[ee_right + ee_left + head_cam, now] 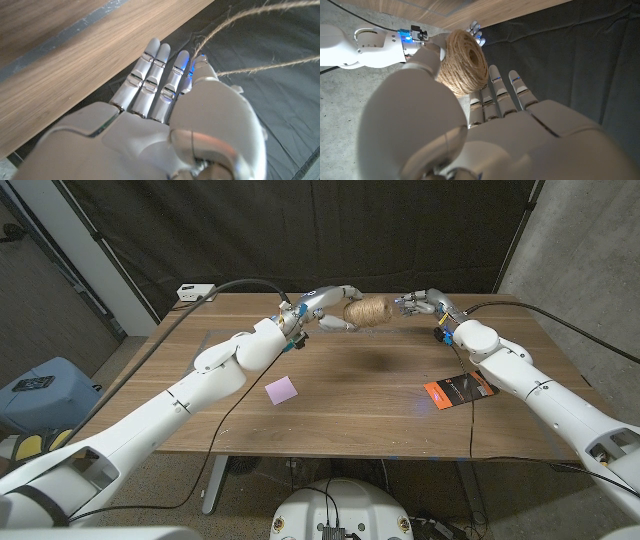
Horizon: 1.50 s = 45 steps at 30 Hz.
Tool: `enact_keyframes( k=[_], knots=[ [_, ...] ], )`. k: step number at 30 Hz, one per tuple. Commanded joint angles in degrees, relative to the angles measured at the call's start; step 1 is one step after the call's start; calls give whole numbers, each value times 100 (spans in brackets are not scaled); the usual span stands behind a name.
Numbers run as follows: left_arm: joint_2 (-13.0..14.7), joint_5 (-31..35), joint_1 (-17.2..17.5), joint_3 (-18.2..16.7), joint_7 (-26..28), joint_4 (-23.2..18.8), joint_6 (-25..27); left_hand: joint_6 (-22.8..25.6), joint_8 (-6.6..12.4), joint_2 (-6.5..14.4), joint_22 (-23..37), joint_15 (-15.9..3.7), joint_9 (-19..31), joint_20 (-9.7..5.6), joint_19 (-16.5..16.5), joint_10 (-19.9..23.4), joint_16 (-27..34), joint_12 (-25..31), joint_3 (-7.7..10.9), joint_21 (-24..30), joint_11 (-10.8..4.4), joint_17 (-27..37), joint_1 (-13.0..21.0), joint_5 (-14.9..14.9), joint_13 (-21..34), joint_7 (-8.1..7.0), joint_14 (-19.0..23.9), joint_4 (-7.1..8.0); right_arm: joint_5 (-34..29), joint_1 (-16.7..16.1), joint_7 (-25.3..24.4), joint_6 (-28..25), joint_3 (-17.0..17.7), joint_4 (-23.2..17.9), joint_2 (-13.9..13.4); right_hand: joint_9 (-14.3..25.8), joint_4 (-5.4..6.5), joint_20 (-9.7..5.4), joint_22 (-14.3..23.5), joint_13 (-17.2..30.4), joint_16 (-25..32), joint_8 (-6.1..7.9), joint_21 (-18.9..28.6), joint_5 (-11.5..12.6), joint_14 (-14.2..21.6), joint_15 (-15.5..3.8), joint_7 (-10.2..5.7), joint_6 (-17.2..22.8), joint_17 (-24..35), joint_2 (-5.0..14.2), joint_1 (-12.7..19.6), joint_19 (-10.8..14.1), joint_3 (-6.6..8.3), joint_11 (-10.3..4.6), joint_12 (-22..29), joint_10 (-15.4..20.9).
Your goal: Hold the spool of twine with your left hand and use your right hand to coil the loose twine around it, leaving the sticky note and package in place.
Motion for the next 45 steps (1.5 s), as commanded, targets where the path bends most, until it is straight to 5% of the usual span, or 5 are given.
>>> enact_keyframes(
  k=[1,45],
  knots=[
    [-16,120,-61,-32,78,-14,42,356,122,653,6,-31,118,-10,11,27,-15,12,19,26,-12,10,340,40,25,-103,38,23,25,-53,20,-77,-8,-69,-28,28,-22,-516,-4,20,-6,-3,25,3,55,-665,-16,22,24,47,6,-23,-32,12,-5,13],
    [-64,141,-267,-101,261,187,-84,340,122,643,3,-39,114,-13,4,32,-42,-1,6,32,-16,13,333,57,16,-89,52,19,12,-204,-76,-236,-71,-177,-3,33,-24,-514,-5,35,-34,-24,43,3,74,-667,-14,43,55,49,1,-34,-32,14,-39,30]
  ],
)
